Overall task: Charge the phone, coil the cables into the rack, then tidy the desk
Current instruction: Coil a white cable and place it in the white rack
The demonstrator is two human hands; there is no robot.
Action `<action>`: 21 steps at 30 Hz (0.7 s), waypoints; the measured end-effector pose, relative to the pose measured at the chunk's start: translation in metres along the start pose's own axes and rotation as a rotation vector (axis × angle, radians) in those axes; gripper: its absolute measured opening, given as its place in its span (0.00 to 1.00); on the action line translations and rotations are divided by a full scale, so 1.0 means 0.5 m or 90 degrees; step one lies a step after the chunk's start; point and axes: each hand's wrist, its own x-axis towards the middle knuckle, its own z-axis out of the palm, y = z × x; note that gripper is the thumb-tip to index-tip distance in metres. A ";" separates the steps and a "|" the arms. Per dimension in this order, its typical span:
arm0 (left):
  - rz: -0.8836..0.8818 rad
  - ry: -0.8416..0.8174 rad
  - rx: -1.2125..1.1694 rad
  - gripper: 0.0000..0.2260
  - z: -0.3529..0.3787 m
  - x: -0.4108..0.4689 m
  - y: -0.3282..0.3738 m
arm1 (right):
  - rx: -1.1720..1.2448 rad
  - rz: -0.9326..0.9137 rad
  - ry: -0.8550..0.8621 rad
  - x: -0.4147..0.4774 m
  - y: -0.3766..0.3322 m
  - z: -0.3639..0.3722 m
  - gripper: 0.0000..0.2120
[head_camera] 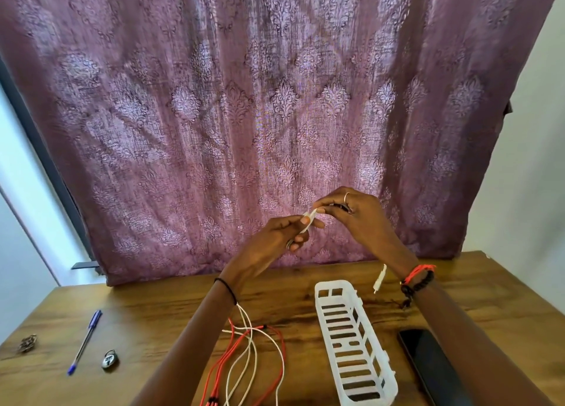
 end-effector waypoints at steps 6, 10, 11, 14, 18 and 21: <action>-0.014 0.053 -0.064 0.12 0.015 0.017 -0.007 | -0.090 -0.050 0.160 0.001 0.037 0.028 0.08; -0.021 0.074 -0.156 0.12 0.024 0.026 -0.009 | -0.056 -0.064 0.192 -0.013 0.035 0.060 0.10; -0.022 0.077 -0.182 0.12 0.026 0.028 -0.010 | -0.064 -0.061 0.192 -0.017 0.033 0.068 0.10; -0.030 0.085 -0.264 0.12 0.028 0.033 -0.009 | -0.049 -0.026 0.189 -0.025 0.022 0.090 0.14; -0.042 0.101 -0.360 0.10 0.025 0.035 -0.001 | -0.011 -0.014 0.187 -0.031 0.008 0.113 0.22; -0.055 0.086 -0.414 0.11 0.021 0.032 0.006 | 0.022 -0.006 0.191 -0.032 0.005 0.126 0.25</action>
